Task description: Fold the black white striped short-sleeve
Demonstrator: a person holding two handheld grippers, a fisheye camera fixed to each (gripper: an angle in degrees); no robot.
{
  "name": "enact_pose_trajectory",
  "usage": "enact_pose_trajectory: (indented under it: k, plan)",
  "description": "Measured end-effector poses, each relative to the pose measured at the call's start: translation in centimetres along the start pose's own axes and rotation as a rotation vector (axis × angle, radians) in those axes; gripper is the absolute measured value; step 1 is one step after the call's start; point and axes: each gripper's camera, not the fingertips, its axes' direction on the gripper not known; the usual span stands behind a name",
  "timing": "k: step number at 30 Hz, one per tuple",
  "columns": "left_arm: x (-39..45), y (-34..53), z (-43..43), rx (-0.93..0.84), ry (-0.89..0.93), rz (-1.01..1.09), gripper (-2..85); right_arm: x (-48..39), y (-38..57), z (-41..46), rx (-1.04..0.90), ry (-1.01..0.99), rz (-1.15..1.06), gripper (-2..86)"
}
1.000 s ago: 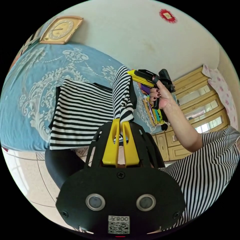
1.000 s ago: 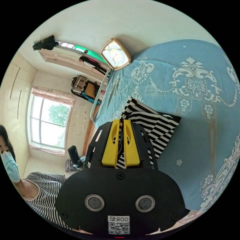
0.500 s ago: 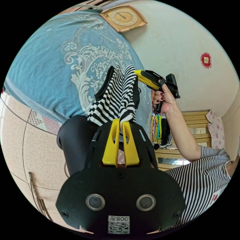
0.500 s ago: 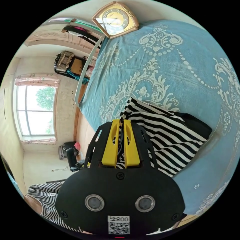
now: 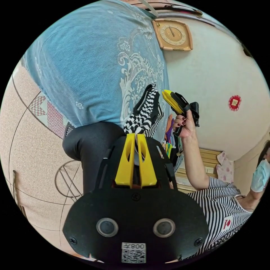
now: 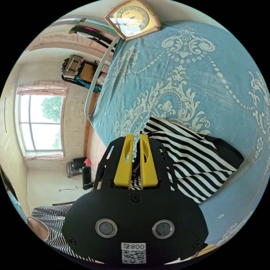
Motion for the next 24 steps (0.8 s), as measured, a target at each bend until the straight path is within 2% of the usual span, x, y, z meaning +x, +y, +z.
enact_pose_trajectory:
  k: [4,7,10,12,14,19,24]
  plan:
    - [-0.8,0.7,-1.7,0.059,-0.056,0.054,0.5,-1.3,0.7,0.0,0.015,0.009,-0.061,1.7]
    - [0.3,1.3,-2.5,0.089,-0.119,0.182,0.3,-2.0,2.3,1.9,-0.044,0.040,-0.111,0.7]
    - [1.3,0.8,-1.1,0.027,-0.120,0.318,0.2,-2.5,4.0,5.0,-0.134,0.098,-0.128,0.2]
    - [1.4,-0.2,1.2,-0.054,-0.198,0.374,0.2,-2.6,4.6,7.0,-0.192,0.115,-0.127,0.1]
    - [0.7,-0.9,2.4,-0.071,-0.307,0.362,0.2,-2.6,4.7,9.1,-0.227,0.117,-0.114,0.1]
    - [-1.7,-1.7,0.9,0.014,-0.355,0.301,0.1,-3.6,3.7,11.3,-0.231,0.082,-0.138,0.0]
    - [-4.4,-1.5,0.0,0.012,-0.314,0.268,0.2,-4.2,4.6,11.6,-0.225,0.099,-0.176,0.0]
